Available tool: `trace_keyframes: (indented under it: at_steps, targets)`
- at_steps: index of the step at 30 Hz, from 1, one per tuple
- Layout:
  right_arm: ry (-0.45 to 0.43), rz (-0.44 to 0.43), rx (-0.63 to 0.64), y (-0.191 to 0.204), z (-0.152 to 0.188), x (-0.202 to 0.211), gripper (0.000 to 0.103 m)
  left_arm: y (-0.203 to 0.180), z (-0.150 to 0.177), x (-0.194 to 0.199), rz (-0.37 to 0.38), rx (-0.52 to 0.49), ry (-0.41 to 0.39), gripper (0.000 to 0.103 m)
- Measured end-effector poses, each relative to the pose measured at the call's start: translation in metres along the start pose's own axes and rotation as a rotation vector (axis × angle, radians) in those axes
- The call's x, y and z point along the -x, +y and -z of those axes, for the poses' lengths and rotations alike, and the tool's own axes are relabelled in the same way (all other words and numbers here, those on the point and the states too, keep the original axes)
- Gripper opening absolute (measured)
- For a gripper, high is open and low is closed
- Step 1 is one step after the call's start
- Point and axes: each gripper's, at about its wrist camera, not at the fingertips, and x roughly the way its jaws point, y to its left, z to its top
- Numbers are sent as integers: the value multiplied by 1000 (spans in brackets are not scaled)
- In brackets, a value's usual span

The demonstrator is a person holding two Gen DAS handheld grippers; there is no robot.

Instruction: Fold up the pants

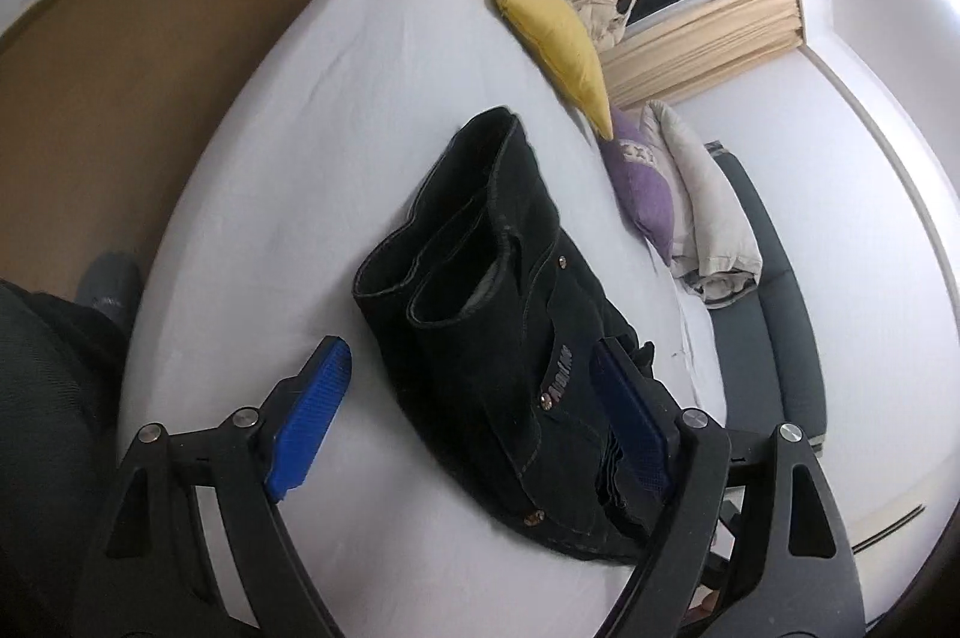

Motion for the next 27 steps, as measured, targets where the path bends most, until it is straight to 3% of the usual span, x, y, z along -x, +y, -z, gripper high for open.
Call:
trace_keyframes:
  at_steps: [4,10,13,18,27]
  targets:
    - [4,-6,8,4,-2,-3,74,7,-6,-9,46,46,2,77]
    - [10,-22,16,10,-5,-10,69,18,-16,-31,64,129,32,30]
    - [9,-30,18,12,-8,-12,68,26,-16,-36,82,169,32,23]
    - [25,-35,21,17,-14,-20,68,24,-18,-37,100,161,28,13]
    - [124,-73,76,39,-43,-73,68,7,-21,-30,71,103,27,12]
